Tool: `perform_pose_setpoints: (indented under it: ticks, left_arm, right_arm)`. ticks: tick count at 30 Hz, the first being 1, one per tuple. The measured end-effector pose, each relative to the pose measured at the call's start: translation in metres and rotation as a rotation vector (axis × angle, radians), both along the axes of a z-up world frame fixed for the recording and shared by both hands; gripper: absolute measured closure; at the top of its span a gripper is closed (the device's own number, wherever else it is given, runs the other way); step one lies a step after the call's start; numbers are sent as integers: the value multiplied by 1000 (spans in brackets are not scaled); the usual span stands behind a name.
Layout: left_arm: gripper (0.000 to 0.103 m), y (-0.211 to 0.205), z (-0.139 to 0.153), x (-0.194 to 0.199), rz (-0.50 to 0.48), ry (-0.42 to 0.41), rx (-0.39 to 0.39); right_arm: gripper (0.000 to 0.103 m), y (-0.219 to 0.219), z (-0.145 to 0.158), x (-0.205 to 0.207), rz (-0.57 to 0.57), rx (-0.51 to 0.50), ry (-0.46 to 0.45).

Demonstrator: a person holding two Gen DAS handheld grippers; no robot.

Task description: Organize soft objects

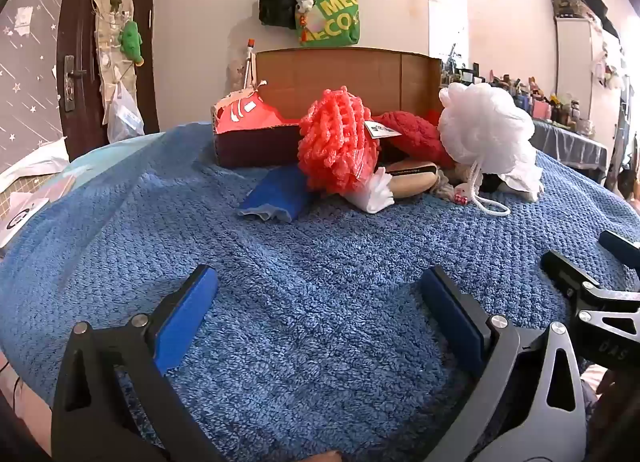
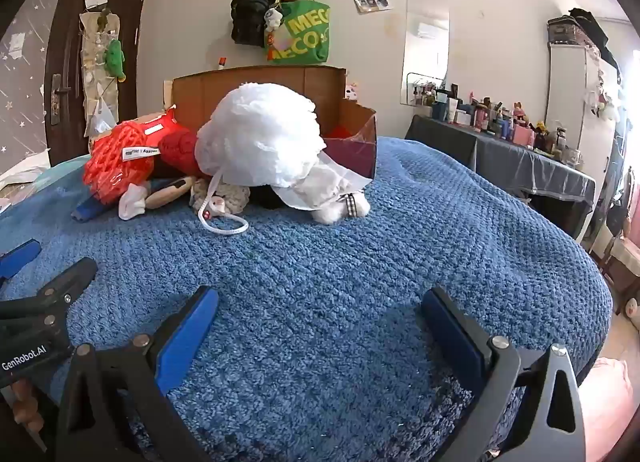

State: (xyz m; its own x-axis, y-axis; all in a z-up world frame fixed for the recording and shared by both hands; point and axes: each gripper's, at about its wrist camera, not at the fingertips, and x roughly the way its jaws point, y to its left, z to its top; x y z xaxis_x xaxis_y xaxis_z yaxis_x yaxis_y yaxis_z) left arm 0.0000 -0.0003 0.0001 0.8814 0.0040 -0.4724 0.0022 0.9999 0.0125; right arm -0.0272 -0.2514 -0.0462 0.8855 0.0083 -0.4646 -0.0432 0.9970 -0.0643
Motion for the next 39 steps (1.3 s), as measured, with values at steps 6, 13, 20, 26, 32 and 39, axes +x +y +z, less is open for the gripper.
perform_pose_setpoints:
  ticks: [6,13,20,26,32,39]
  left_arm:
    - [0,-1,0,-1,-1,0,-3]
    - [0,0,0,0,0,6,-6]
    - [0,0,0,0,0,7,-7]
    - [0,0,0,0,0,8,-7]
    - [0,0,0,0,0,9,-8]
    - [0,0,0,0,0,9,-8]
  right_arm:
    - [0,0,0,-1,3,1,0]
    - [0,0,0,0,0,2,1]
    - [0,0,0,0,0,3,1]
    - [0,0,-1,0,0,3,2]
    - [0,0,-1,0,-1,4,1]
    - [0,0,0,0,-1,4,2]
